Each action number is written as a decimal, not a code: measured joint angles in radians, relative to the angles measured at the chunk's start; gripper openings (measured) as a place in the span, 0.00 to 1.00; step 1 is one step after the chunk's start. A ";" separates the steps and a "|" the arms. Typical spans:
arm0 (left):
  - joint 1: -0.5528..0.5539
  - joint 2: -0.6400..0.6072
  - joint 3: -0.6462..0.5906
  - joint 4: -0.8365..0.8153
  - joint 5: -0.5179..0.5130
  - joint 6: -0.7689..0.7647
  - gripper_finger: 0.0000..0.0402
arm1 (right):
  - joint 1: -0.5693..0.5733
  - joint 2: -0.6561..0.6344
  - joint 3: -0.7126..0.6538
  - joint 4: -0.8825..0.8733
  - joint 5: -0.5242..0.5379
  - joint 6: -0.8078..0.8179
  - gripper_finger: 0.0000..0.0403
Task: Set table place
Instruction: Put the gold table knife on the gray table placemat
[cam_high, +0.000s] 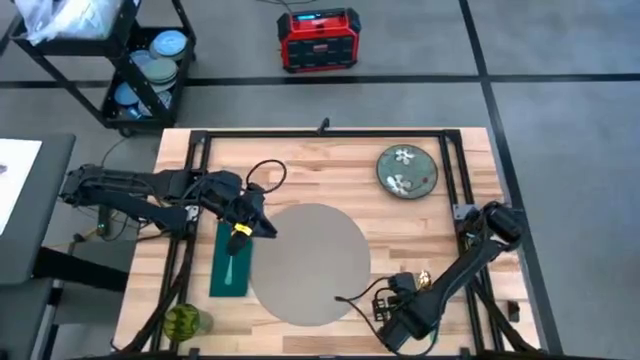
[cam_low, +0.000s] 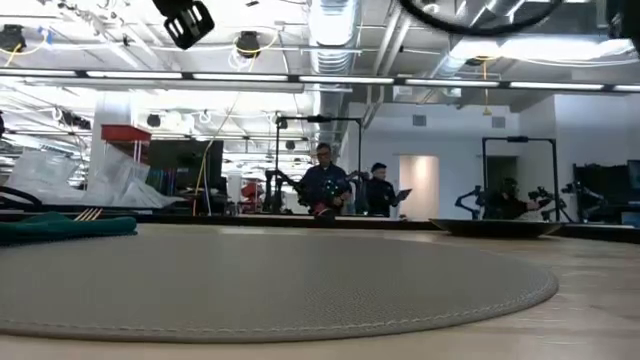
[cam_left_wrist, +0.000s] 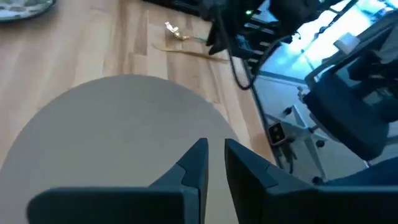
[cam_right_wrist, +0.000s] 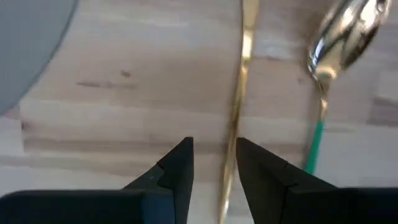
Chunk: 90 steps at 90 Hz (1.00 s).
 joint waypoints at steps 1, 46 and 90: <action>-0.001 -0.001 0.000 -0.004 0.000 0.000 0.09 | 0.002 0.000 0.000 0.000 -0.005 0.002 0.27; -0.007 -0.040 0.000 -0.018 -0.001 -0.009 0.09 | 0.042 0.085 -0.001 0.122 -0.116 0.034 0.27; -0.006 -0.051 0.000 -0.012 0.000 0.001 0.09 | 0.035 0.137 0.000 0.113 -0.132 0.033 0.27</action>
